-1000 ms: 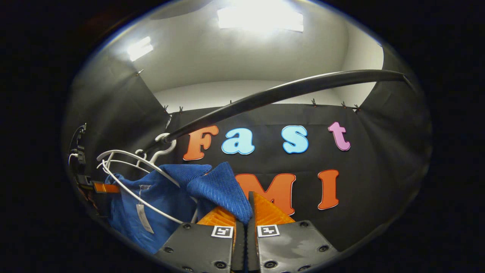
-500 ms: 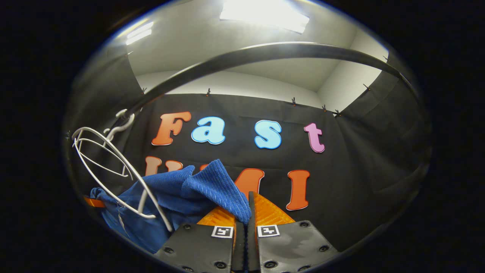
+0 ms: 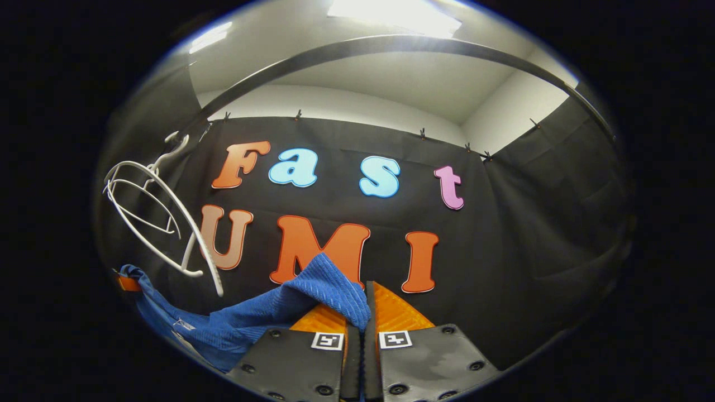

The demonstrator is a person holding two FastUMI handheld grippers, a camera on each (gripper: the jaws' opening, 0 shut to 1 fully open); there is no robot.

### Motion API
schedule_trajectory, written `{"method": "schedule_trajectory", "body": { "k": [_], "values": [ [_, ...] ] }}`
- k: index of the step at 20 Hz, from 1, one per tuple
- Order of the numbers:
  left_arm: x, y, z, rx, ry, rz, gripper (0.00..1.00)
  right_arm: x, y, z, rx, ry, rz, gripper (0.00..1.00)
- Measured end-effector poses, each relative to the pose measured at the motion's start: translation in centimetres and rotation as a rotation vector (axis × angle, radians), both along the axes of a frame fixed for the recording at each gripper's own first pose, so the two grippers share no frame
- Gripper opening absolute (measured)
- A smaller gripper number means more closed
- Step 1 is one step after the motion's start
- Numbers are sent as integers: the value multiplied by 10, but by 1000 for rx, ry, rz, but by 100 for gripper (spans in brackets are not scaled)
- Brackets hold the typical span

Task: Grasp the clothes on the hanger with both hands and then place them into the laundry hamper below.

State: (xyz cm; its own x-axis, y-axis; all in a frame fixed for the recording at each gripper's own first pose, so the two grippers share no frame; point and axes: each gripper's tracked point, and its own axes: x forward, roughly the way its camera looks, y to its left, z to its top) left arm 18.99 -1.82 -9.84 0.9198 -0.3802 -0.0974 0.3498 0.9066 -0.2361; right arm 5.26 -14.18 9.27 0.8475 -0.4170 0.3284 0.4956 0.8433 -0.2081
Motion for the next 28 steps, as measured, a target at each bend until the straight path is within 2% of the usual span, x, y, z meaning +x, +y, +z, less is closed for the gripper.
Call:
{"method": "schedule_trajectory", "body": {
  "k": [5, 7, 11, 14, 16, 20, 26, 28],
  "values": [
    [-35, 14, 9, 61, -12, 26, 8, 1, 27, -20, 59, 44, 146, 10],
    [-49, 13, 13, 77, -11, 29, 8, 4, 53, -39, 94, 87, 237, 10],
    [-69, -9, -5, 48, 64, -5, 10, 11, 124, -100, 159, 236, 464, 10],
    [-76, -27, -31, 25, 143, -30, 8, 19, 154, -149, 224, 352, 550, 10],
    [-83, -36, -65, 29, 246, -39, 10, 30, 163, -190, 281, 431, 562, 10],
    [-90, -49, -126, 54, 408, -29, 8, 33, 156, -277, 359, 603, 520, 10],
    [-137, -45, -232, 215, 659, -9, 8, 28, 144, -402, 457, 864, 439, 10],
    [-155, -44, -262, 268, 758, -13, 10, 18, 143, -429, 497, 955, 393, 10]
  ]
}}
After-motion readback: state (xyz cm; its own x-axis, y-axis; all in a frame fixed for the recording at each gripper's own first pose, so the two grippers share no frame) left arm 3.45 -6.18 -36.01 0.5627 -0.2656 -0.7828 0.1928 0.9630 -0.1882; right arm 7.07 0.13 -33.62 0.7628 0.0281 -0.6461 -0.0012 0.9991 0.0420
